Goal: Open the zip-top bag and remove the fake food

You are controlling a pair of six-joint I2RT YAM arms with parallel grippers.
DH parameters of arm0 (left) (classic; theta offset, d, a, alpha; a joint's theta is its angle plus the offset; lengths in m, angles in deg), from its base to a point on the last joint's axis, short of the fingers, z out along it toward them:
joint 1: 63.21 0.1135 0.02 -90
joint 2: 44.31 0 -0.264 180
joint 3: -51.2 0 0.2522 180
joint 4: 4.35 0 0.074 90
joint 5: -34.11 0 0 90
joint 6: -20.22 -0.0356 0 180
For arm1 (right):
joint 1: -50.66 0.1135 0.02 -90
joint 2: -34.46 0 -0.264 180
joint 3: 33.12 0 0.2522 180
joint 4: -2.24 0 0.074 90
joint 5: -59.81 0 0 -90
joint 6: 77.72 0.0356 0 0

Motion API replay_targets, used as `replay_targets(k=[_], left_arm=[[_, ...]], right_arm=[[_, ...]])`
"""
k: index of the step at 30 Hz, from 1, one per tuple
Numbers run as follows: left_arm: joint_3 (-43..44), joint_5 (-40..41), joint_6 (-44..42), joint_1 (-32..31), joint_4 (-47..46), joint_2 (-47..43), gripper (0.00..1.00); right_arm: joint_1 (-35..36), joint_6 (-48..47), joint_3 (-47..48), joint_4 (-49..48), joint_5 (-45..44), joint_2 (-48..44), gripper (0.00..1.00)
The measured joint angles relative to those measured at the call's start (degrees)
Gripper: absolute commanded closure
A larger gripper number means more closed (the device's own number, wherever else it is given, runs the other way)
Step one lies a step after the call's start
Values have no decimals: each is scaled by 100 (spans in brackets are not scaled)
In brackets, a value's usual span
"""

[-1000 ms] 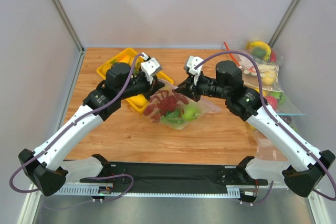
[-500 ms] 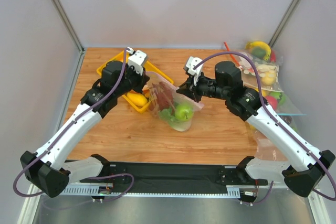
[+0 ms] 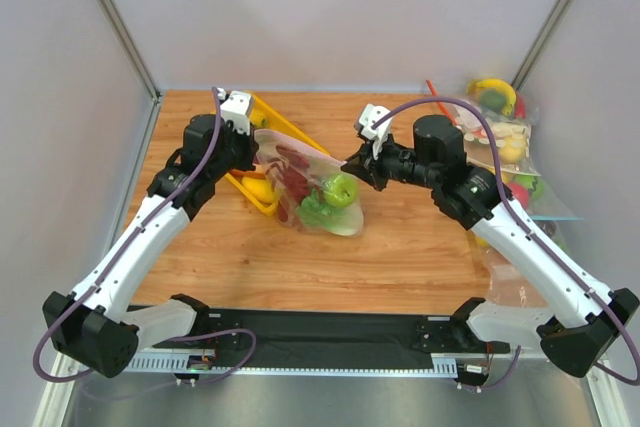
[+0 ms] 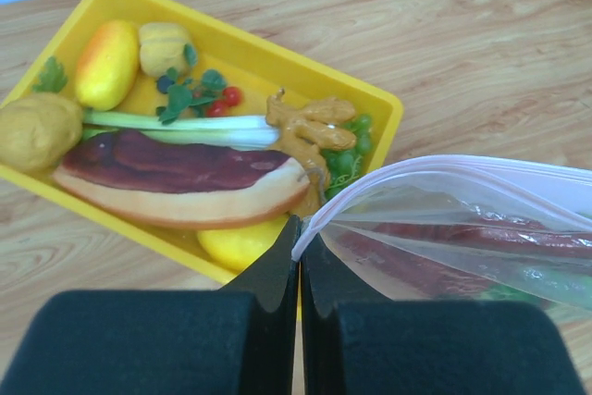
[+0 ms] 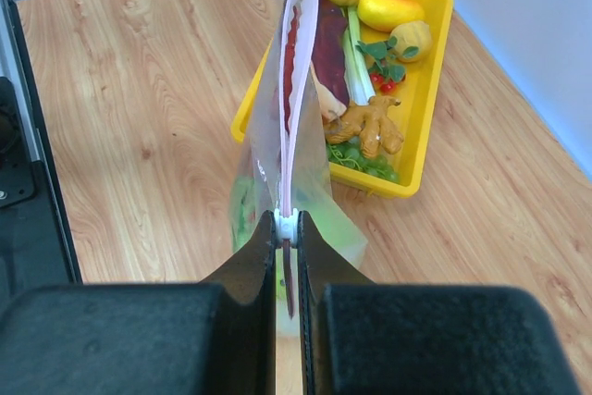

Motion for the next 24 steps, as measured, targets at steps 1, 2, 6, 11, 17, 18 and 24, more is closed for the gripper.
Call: replay_targets(k=[1,2,6,11,17,18,24], left_arm=[[0,50,22,24,17,0,100],[0,96,39,48,26,0,100],[-2,243,111,116,57,0,100],[-72,280,188,149,44,-2,100],[-168,291,214,160,-42,-13,100],[-205,273,210,162,-94,-37,100],[-704,-105,98,269,-492,-428,100]], right_arm=[[-9,-7,0,0,-22,-7,100],[-15,-9,0,2,-42,-17,100],[-28,-31,0,46,-109,-68,100],[-33,-98,0,144,-308,-96,100],[-33,-136,0,341,-433,-98,100],[-31,-138,0,363,-433,-98,100],[-35,-146,37,455,-299,-107,59]])
